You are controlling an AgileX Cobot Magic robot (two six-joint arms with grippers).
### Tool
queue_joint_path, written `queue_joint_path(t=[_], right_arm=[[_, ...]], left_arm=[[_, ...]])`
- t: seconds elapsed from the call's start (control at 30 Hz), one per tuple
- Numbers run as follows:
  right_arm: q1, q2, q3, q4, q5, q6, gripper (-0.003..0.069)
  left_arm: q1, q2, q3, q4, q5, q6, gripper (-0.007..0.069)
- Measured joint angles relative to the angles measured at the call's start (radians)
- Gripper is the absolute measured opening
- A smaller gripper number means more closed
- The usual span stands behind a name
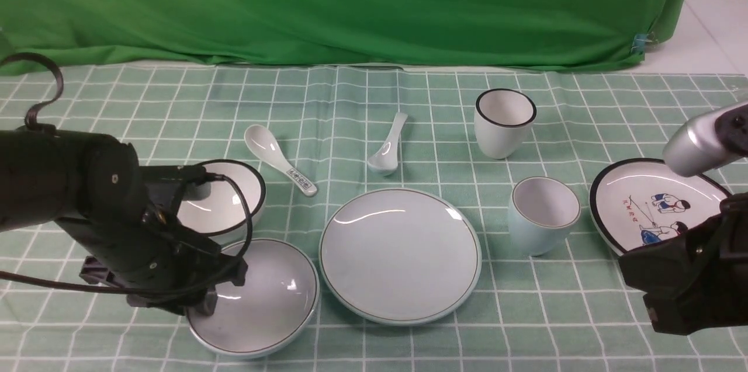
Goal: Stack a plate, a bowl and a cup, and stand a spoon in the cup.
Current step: Use the left arm to grab a blue rice bowl, then use the left arm to put the blue rice bowl into the blue large plate in the middle
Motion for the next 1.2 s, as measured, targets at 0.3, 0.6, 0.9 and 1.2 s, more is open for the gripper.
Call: queue_joint_path(t=[0.3, 0.6, 0.9, 1.2], right_arm=[[-0.092, 0.01, -0.124, -0.141, 0.116, 0.055, 0.0067], [-0.436, 0.191, -0.329, -0.149, 0.304, -0.023, 0.0067], [-0.462, 0.4, -0.333, -0.068, 0.269, -0.095, 0.0104], [-0.452, 0.564, -0.379, -0.023, 0.219, -0.098, 0.0218]], left_arm=[[-0.016, -0.165, -0.087, -0.02, 0.137, 0.017, 0.0022], [-0.204, -0.106, -0.25, -0.157, 0.038, 0.049, 0.0022], [-0.231, 0.207, -0.445, -0.181, 0.046, 0.046, 0.0022], [-0.231, 0.298, -0.479, -0.194, 0.046, 0.056, 0.0022]])
